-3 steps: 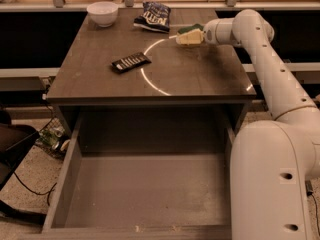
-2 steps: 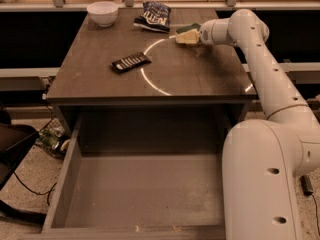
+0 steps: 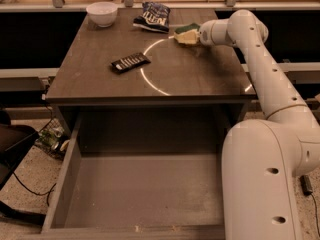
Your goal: Place sponge into top drawer
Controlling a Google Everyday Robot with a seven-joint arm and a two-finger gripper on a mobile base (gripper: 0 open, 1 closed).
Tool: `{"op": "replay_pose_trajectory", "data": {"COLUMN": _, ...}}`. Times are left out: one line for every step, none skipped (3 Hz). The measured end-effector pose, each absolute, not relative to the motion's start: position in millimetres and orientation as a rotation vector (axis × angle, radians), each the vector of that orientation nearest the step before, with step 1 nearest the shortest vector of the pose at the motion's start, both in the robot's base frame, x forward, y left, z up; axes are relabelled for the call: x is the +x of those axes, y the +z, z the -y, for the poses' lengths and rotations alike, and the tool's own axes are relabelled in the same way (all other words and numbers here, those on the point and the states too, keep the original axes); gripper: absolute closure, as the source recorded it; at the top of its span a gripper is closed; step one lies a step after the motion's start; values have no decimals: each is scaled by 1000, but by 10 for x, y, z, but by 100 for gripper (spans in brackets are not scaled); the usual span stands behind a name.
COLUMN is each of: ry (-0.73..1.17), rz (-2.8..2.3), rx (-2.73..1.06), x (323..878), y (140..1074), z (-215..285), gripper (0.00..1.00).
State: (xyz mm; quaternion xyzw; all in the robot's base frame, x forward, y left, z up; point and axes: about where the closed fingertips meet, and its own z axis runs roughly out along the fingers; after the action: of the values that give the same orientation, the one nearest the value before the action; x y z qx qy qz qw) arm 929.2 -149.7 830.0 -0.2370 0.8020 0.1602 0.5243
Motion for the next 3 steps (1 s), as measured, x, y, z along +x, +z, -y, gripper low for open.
{"op": "replay_pose_trajectory", "data": {"ry": 386, "rz": -1921, "rx": -570, "x": 9296, "y": 8280, "z": 1472, "gripper": 95}}
{"op": "replay_pose_trajectory", "data": {"ry": 386, "rz": -1921, "rx": -570, "x": 9296, "y": 8280, "z": 1471, "gripper": 100}}
{"op": "replay_pose_trajectory", "data": {"ry": 386, "rz": -1921, "rx": -570, "x": 9296, "y": 8283, "z": 1471, "gripper": 100}}
